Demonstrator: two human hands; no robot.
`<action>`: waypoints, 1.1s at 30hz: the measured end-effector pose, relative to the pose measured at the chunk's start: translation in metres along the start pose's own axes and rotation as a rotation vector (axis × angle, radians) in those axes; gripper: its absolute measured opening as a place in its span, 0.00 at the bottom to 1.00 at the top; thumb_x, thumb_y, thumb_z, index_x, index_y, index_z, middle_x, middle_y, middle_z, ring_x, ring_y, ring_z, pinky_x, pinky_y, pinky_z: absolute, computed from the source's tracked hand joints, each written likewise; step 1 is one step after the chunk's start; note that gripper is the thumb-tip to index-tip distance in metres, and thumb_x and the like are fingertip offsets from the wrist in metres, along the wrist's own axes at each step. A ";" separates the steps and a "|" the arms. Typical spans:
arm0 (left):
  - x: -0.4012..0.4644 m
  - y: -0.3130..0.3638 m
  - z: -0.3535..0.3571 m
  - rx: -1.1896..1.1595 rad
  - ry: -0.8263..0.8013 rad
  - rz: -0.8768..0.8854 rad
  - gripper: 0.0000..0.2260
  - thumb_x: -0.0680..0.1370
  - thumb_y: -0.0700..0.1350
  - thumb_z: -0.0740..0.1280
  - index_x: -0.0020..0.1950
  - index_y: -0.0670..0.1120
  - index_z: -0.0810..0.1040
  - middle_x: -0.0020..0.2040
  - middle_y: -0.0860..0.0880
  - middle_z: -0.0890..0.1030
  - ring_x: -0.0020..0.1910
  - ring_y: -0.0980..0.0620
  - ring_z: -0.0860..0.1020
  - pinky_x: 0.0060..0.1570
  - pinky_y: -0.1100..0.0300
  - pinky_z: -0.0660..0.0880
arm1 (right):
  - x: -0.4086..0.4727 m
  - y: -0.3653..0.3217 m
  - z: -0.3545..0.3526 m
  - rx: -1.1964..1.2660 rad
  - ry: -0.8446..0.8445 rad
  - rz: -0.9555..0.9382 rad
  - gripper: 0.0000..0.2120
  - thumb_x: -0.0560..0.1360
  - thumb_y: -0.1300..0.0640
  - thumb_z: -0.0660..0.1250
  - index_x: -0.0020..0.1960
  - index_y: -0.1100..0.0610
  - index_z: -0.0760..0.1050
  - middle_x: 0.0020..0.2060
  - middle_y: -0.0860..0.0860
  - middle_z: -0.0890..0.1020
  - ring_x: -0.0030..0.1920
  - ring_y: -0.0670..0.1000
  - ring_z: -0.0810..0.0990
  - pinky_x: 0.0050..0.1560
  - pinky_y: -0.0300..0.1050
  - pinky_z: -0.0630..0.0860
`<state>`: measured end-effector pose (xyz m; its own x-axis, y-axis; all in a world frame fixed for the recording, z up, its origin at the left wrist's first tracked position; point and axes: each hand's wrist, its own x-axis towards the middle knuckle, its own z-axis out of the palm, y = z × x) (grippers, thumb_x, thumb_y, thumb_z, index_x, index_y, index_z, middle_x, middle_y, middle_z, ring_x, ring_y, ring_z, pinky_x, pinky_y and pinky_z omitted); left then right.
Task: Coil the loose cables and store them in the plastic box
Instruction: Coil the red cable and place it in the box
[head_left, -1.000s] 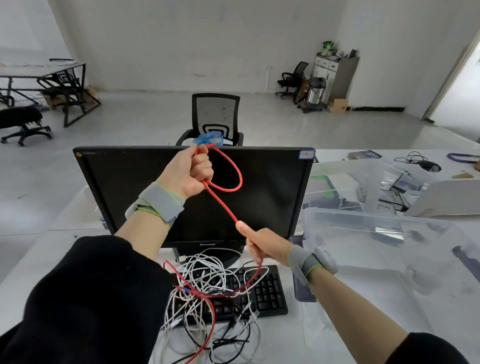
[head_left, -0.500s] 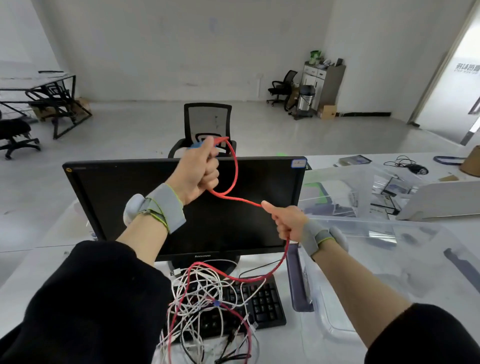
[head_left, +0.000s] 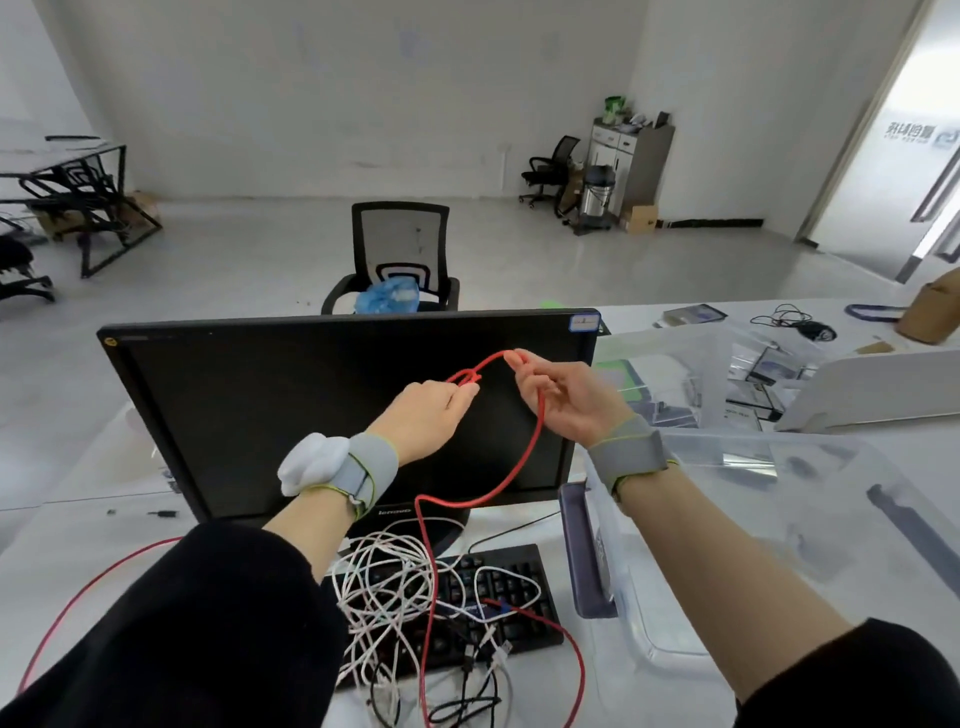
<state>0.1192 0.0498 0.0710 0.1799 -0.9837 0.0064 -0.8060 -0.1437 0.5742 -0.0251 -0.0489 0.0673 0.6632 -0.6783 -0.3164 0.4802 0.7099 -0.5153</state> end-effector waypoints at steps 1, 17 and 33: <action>0.002 -0.002 -0.001 0.015 0.038 -0.011 0.20 0.84 0.48 0.50 0.54 0.35 0.75 0.47 0.35 0.78 0.48 0.35 0.76 0.51 0.46 0.71 | 0.000 0.003 -0.001 0.001 -0.009 0.012 0.10 0.80 0.66 0.54 0.52 0.68 0.73 0.45 0.59 0.80 0.30 0.45 0.77 0.25 0.30 0.72; 0.009 -0.025 -0.014 -0.680 0.049 -0.184 0.19 0.82 0.53 0.53 0.33 0.48 0.64 0.24 0.54 0.61 0.21 0.57 0.57 0.22 0.66 0.57 | -0.005 0.044 0.010 -0.296 -0.136 0.009 0.16 0.78 0.59 0.49 0.50 0.64 0.74 0.26 0.49 0.64 0.23 0.45 0.59 0.24 0.37 0.57; 0.005 -0.021 -0.039 -0.943 0.446 -0.022 0.19 0.83 0.52 0.53 0.32 0.48 0.63 0.22 0.55 0.62 0.21 0.58 0.57 0.21 0.66 0.57 | 0.009 0.056 -0.011 0.142 0.317 0.060 0.16 0.78 0.64 0.47 0.42 0.65 0.71 0.27 0.50 0.62 0.25 0.46 0.57 0.29 0.36 0.54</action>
<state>0.1586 0.0518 0.0906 0.5359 -0.8248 0.1802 -0.0677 0.1707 0.9830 0.0018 -0.0171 0.0270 0.4921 -0.6438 -0.5859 0.5356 0.7545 -0.3792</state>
